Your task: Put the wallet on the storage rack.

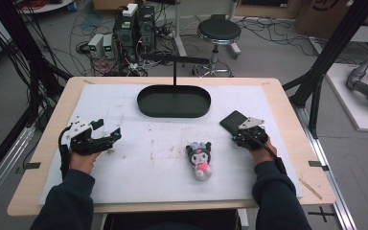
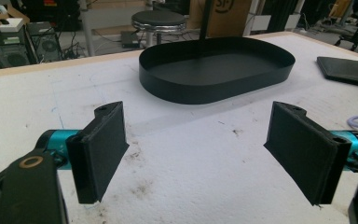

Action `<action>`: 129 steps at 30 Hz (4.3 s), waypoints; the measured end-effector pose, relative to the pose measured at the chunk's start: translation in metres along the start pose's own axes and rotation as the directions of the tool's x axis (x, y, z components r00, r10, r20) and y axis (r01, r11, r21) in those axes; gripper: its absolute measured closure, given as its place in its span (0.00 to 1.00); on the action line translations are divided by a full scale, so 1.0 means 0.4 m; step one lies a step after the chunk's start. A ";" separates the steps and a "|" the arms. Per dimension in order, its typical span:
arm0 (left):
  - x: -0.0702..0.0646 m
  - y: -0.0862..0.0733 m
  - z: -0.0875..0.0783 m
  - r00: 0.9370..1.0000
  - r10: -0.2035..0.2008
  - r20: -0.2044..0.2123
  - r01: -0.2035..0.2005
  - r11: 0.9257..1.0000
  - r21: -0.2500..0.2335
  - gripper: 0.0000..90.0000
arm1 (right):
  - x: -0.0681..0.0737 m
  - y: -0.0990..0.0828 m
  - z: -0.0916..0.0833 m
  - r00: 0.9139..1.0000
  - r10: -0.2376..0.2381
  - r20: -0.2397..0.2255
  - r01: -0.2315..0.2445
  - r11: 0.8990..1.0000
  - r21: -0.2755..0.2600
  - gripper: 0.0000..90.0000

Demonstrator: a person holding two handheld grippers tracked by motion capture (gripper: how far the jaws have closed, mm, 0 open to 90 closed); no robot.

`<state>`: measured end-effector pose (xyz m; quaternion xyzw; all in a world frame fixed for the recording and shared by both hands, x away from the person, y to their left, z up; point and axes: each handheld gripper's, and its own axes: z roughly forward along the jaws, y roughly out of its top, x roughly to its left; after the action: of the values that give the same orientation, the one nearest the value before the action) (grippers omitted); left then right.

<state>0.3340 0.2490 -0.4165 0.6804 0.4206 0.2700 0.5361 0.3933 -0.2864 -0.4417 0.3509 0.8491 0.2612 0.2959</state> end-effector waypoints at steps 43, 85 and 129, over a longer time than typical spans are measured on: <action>0.002 0.000 -0.002 1.000 -0.003 0.011 0.003 1.000 -0.003 0.22 | -0.041 0.032 -0.180 0.969 0.248 -0.011 -0.244 0.945 -0.216 0.99; -0.002 0.001 -0.002 1.000 0.000 0.012 0.000 1.000 0.001 0.22 | -0.057 -0.028 -0.105 0.951 0.265 -0.158 -0.298 0.923 -0.245 0.70; 0.012 -0.005 -0.009 1.000 -0.017 0.009 0.017 1.000 -0.007 0.23 | 0.069 0.437 0.091 0.959 0.043 -0.282 -0.137 0.936 -0.323 0.87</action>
<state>0.3329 0.2550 -0.4177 0.6761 0.4229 0.2637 0.5427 0.4796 -0.1493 -0.3617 0.2945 0.8067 0.4623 0.2209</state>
